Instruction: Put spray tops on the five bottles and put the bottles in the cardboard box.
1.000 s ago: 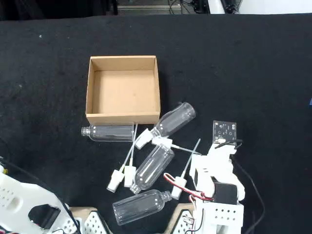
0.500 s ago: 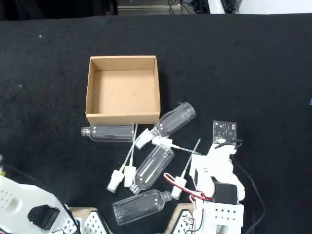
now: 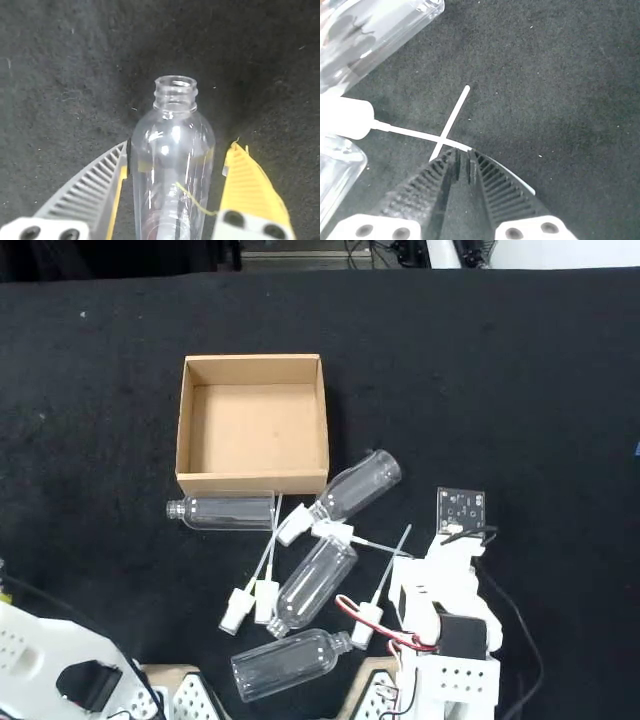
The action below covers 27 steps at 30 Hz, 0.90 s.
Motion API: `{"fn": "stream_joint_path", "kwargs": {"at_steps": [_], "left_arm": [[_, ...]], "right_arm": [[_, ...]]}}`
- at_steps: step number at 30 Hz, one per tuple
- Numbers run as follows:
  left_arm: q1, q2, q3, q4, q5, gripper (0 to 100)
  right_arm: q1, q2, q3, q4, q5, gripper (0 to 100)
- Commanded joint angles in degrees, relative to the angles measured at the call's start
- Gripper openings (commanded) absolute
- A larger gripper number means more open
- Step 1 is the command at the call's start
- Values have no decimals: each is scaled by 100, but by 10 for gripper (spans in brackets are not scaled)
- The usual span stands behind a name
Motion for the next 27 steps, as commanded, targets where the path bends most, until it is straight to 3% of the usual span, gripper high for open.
{"fn": "stream_joint_path", "kwargs": {"at_steps": [1,5,10,15,18,24,27], "left_arm": [[101,-44,-13,-44,-536,285],[75,-44,-4,-18,-545,254],[-31,-44,303,9,-598,49],[101,-114,541,35,-440,47],[347,-334,189,545,264,30],[1332,-1310,-752,2585,1881,30],[1921,-1653,-787,2813,3015,30]], "right_arm": [[88,-549,-22,44,18,11],[88,-549,-22,44,18,11],[88,-549,-22,44,18,11],[88,-549,-22,44,18,11],[88,-549,-22,44,18,11],[88,-549,-22,44,18,11],[88,-549,-22,44,18,11]]}}
